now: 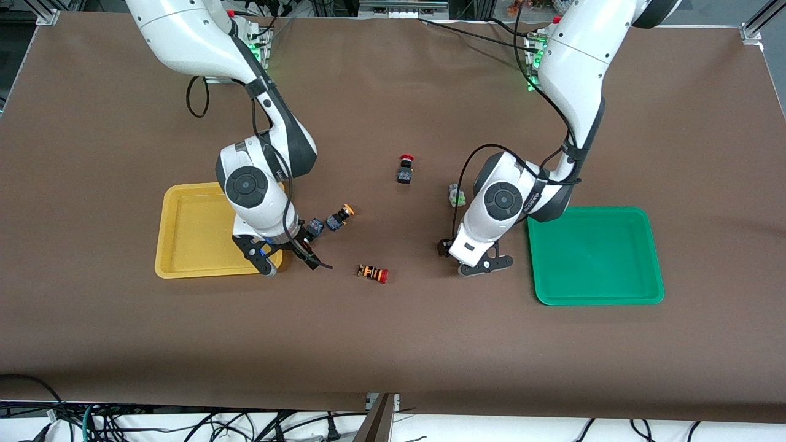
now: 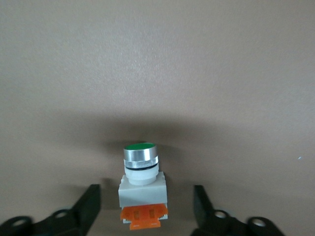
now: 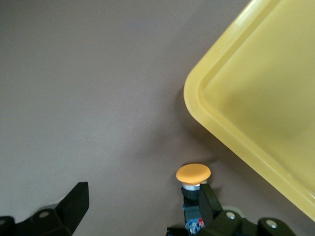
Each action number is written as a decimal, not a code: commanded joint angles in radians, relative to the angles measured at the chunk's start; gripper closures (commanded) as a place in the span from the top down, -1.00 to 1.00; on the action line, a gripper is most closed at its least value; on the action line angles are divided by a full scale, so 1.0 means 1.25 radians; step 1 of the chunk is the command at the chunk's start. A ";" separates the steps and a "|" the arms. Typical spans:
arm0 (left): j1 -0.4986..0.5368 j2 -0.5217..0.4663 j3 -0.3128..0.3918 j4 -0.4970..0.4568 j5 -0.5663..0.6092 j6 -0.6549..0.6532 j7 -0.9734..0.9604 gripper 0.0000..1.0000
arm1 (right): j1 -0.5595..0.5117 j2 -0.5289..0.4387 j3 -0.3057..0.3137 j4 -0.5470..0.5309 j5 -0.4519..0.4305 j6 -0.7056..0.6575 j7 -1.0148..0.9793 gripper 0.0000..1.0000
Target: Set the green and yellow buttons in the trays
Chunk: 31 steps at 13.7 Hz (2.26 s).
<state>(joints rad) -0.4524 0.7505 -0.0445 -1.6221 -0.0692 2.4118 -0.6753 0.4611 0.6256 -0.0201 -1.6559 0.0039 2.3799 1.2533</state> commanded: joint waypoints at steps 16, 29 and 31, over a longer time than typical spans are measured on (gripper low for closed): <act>0.223 -0.151 0.031 0.014 0.117 -0.486 0.536 -0.55 | 0.034 -0.012 -0.001 -0.199 0.004 0.179 0.090 -0.27; 0.263 -0.094 0.021 -0.017 0.080 -0.439 0.661 1.00 | -0.128 -0.115 -0.023 -0.131 0.017 -0.055 -0.508 -1.00; 0.248 -0.131 0.001 -0.012 0.079 -0.486 0.553 1.00 | -0.174 -0.138 -0.024 -0.173 0.017 -0.047 -0.611 -1.00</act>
<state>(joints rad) -0.1254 0.6474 -0.0211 -1.6330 0.0453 1.8630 0.1099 0.2892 0.5060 -0.0589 -1.7948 0.0075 2.3152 0.6181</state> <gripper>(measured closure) 0.132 0.577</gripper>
